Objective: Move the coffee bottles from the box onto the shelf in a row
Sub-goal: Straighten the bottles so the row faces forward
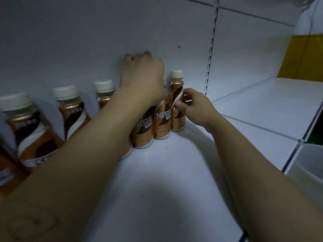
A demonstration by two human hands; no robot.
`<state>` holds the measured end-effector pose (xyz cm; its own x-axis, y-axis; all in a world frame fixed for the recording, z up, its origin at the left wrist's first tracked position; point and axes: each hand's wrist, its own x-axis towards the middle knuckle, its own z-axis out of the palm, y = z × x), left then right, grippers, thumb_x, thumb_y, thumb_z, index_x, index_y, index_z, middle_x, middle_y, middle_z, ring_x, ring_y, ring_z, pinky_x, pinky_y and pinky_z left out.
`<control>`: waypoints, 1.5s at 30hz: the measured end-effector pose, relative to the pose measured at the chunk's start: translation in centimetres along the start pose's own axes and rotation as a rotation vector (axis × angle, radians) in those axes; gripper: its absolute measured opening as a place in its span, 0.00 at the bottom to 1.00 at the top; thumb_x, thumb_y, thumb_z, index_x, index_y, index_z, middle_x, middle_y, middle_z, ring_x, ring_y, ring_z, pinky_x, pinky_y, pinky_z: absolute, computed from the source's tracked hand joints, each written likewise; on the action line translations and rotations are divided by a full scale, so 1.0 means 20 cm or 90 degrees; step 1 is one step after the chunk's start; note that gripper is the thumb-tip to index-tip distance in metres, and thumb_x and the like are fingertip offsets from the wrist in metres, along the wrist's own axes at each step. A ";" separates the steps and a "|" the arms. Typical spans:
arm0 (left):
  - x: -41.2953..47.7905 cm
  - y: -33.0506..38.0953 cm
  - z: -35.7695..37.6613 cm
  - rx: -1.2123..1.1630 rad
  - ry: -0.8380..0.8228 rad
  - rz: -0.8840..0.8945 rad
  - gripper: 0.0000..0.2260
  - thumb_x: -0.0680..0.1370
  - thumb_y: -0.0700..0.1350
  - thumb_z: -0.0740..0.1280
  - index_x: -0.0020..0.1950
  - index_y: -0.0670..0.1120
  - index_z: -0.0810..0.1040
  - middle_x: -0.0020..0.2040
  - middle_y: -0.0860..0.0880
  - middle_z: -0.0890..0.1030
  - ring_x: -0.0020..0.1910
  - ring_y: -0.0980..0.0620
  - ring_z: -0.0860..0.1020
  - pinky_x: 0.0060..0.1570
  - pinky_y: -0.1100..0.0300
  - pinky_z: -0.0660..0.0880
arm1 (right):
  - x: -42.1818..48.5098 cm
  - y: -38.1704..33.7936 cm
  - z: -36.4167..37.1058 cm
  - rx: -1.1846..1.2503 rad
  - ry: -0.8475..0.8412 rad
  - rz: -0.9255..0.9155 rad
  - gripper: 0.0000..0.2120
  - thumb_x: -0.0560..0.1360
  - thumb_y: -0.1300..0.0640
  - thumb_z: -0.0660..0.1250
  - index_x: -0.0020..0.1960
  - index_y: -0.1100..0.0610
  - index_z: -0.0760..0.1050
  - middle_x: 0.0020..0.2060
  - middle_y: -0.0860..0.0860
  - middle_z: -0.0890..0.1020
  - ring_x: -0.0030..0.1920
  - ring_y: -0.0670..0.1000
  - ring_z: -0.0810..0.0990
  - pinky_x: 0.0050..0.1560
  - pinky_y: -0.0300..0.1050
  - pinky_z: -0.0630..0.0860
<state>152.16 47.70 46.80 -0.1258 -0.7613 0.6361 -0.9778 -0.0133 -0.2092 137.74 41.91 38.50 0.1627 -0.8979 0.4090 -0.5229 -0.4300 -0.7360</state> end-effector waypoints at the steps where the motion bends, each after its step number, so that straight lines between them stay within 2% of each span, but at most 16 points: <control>1: -0.03 0.00 0.00 0.001 0.005 0.009 0.21 0.69 0.54 0.71 0.58 0.45 0.75 0.53 0.41 0.74 0.52 0.41 0.73 0.53 0.49 0.65 | -0.01 -0.01 -0.01 -0.005 -0.003 0.001 0.18 0.76 0.52 0.68 0.64 0.53 0.72 0.55 0.50 0.80 0.55 0.52 0.79 0.57 0.52 0.76; 4: -0.11 0.00 -0.04 -0.007 0.024 0.056 0.23 0.69 0.53 0.70 0.61 0.46 0.72 0.56 0.43 0.74 0.54 0.42 0.73 0.56 0.49 0.64 | -0.05 -0.05 -0.01 -0.002 -0.007 0.010 0.32 0.72 0.49 0.72 0.72 0.53 0.64 0.59 0.50 0.77 0.61 0.53 0.75 0.55 0.44 0.69; 6: -0.16 -0.01 -0.08 -0.012 0.018 0.087 0.23 0.69 0.53 0.70 0.60 0.46 0.72 0.56 0.44 0.75 0.56 0.43 0.72 0.59 0.50 0.62 | -0.07 -0.11 0.00 -0.014 0.023 0.015 0.42 0.70 0.45 0.73 0.76 0.54 0.55 0.68 0.54 0.71 0.67 0.56 0.70 0.58 0.43 0.65; 8: -0.19 -0.05 -0.13 -0.014 0.012 0.102 0.23 0.70 0.55 0.70 0.60 0.46 0.73 0.57 0.45 0.75 0.58 0.44 0.71 0.60 0.51 0.61 | -0.10 -0.18 0.01 -0.059 0.055 -0.019 0.47 0.68 0.41 0.74 0.77 0.55 0.53 0.71 0.57 0.68 0.69 0.58 0.68 0.65 0.49 0.67; 10: -0.23 -0.09 -0.20 -0.023 0.007 0.097 0.24 0.70 0.58 0.70 0.62 0.47 0.74 0.58 0.46 0.76 0.59 0.45 0.71 0.61 0.51 0.61 | -0.14 -0.27 0.01 -0.102 0.071 -0.053 0.49 0.67 0.37 0.73 0.77 0.55 0.52 0.71 0.56 0.67 0.69 0.58 0.67 0.66 0.58 0.68; 12: -0.29 -0.15 -0.26 -0.047 -0.014 0.077 0.27 0.70 0.61 0.68 0.63 0.47 0.73 0.59 0.46 0.76 0.59 0.44 0.72 0.60 0.50 0.63 | -0.21 -0.34 0.01 -0.133 0.076 -0.065 0.52 0.66 0.34 0.72 0.78 0.55 0.50 0.73 0.56 0.63 0.71 0.58 0.64 0.68 0.59 0.66; 14: -0.37 -0.21 -0.35 -0.067 -0.037 0.043 0.28 0.70 0.64 0.67 0.64 0.48 0.72 0.59 0.46 0.76 0.59 0.44 0.72 0.58 0.49 0.65 | -0.29 -0.41 -0.01 -0.143 0.053 -0.086 0.49 0.68 0.36 0.71 0.78 0.55 0.50 0.74 0.55 0.62 0.72 0.57 0.62 0.69 0.57 0.64; 17: -0.54 -0.30 -0.49 -0.084 -0.057 -0.007 0.27 0.71 0.64 0.65 0.65 0.50 0.72 0.61 0.47 0.76 0.60 0.45 0.71 0.57 0.49 0.67 | -0.42 -0.52 -0.02 -0.153 0.014 -0.167 0.42 0.71 0.41 0.70 0.77 0.53 0.54 0.74 0.52 0.64 0.73 0.55 0.63 0.69 0.53 0.64; 19: -0.67 -0.38 -0.58 -0.090 -0.073 -0.034 0.27 0.72 0.64 0.65 0.66 0.50 0.72 0.62 0.47 0.75 0.61 0.45 0.70 0.58 0.50 0.67 | -0.51 -0.60 -0.02 -0.152 0.000 -0.212 0.40 0.72 0.41 0.69 0.76 0.52 0.56 0.74 0.51 0.65 0.73 0.53 0.63 0.69 0.52 0.63; 24: -0.97 -0.56 -0.83 -0.075 -0.101 -0.118 0.29 0.72 0.63 0.65 0.68 0.50 0.69 0.66 0.48 0.73 0.64 0.46 0.68 0.61 0.50 0.68 | -0.70 -0.85 0.00 -0.136 -0.068 -0.276 0.39 0.72 0.40 0.68 0.77 0.50 0.57 0.75 0.51 0.63 0.74 0.53 0.61 0.72 0.53 0.62; 27: -1.14 -0.67 -1.00 -0.072 -0.119 -0.164 0.29 0.72 0.62 0.66 0.69 0.50 0.68 0.67 0.48 0.72 0.65 0.47 0.69 0.60 0.51 0.69 | -0.80 -1.02 0.05 -0.141 -0.122 -0.303 0.38 0.73 0.41 0.67 0.77 0.52 0.56 0.75 0.52 0.62 0.75 0.53 0.59 0.72 0.51 0.59; 32: -1.39 -0.82 -1.21 -0.079 -0.088 -0.233 0.30 0.71 0.63 0.66 0.70 0.52 0.68 0.68 0.51 0.72 0.65 0.48 0.69 0.60 0.50 0.69 | -0.97 -1.30 0.09 -0.166 -0.159 -0.368 0.38 0.74 0.41 0.67 0.77 0.51 0.55 0.76 0.50 0.61 0.75 0.52 0.59 0.73 0.52 0.59; 37: -1.56 -0.88 -1.32 -0.084 -0.054 -0.247 0.30 0.70 0.64 0.67 0.69 0.53 0.68 0.67 0.52 0.73 0.65 0.49 0.70 0.58 0.51 0.70 | -1.12 -1.45 0.07 -0.165 -0.132 -0.399 0.38 0.74 0.40 0.66 0.77 0.49 0.55 0.76 0.49 0.61 0.75 0.52 0.59 0.73 0.53 0.59; 45: -1.63 -0.83 -1.40 -0.121 0.024 -0.208 0.29 0.71 0.63 0.67 0.69 0.55 0.68 0.67 0.53 0.73 0.65 0.51 0.69 0.55 0.54 0.69 | -1.25 -1.54 0.02 -0.209 -0.114 -0.418 0.37 0.73 0.38 0.66 0.77 0.48 0.55 0.76 0.47 0.62 0.74 0.51 0.60 0.70 0.51 0.60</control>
<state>167.75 90.80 50.34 0.1951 -0.7122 0.6744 -0.9806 -0.1281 0.1484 150.14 77.61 50.71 0.6459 -0.4808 0.5930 -0.4895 -0.8569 -0.1615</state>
